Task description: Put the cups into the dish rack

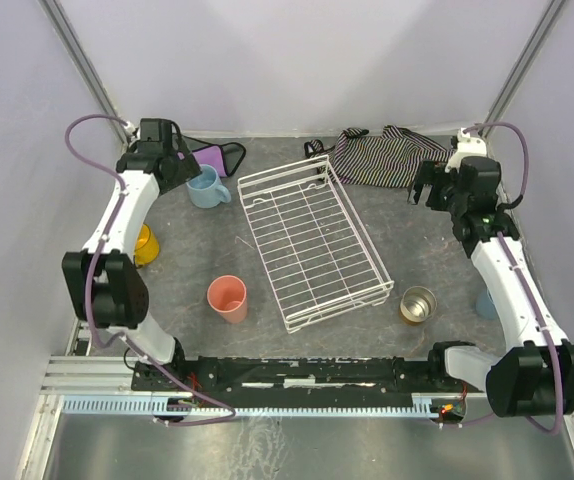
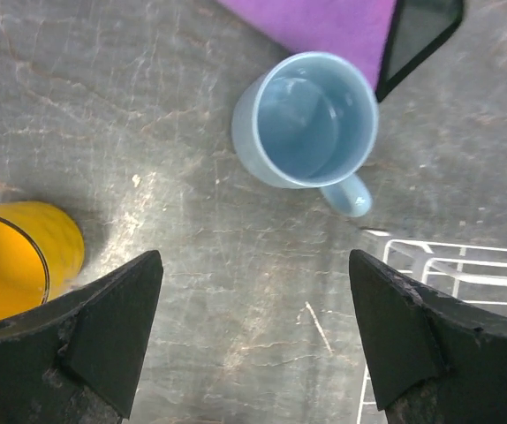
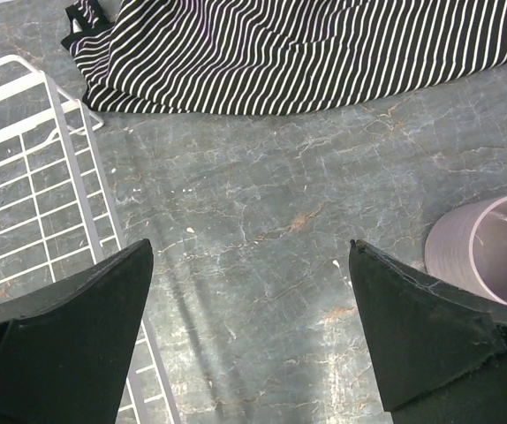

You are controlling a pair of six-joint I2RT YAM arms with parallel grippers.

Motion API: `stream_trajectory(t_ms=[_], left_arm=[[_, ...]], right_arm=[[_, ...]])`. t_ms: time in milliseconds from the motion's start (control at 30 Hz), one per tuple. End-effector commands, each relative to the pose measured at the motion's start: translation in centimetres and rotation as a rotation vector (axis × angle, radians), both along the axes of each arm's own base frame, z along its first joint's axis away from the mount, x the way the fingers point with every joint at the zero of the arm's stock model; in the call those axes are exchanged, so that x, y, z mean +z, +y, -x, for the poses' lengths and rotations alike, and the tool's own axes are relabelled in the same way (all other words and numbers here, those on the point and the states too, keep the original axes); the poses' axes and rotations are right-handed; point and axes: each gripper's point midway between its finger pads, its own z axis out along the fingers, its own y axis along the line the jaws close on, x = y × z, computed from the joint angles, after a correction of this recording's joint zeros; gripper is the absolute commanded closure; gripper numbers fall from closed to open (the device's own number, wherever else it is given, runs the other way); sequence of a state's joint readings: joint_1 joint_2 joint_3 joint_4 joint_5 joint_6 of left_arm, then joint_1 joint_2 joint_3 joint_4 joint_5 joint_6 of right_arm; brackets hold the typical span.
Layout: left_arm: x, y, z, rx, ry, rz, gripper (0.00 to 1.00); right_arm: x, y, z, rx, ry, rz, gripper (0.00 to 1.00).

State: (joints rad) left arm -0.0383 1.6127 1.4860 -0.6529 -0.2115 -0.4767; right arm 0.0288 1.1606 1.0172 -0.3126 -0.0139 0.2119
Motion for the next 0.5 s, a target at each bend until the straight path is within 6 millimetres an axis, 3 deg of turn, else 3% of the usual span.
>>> stream_trajectory(t_ms=[0, 167, 300, 467], left_arm=[[-1.0, 1.3, 0.6, 0.070, 0.131, -0.019, 0.08], [-2.5, 2.2, -1.6, 0.032, 0.207, -0.079, 0.10], [-2.5, 3.2, -3.3, 0.040, 0.196, -0.113, 0.11], [-4.4, 4.3, -5.5, 0.029, 0.248, -0.128, 0.15]], right_arm=[[2.7, 0.7, 0.0, 0.039, -0.039, -0.010, 0.00], [3.5, 1.1, 0.1, 0.052, -0.048, -0.028, 0.00], [3.7, 1.4, 0.2, 0.069, -0.029, -0.036, 0.00], [4.1, 1.5, 0.0, 0.074, -0.029, -0.037, 0.00]])
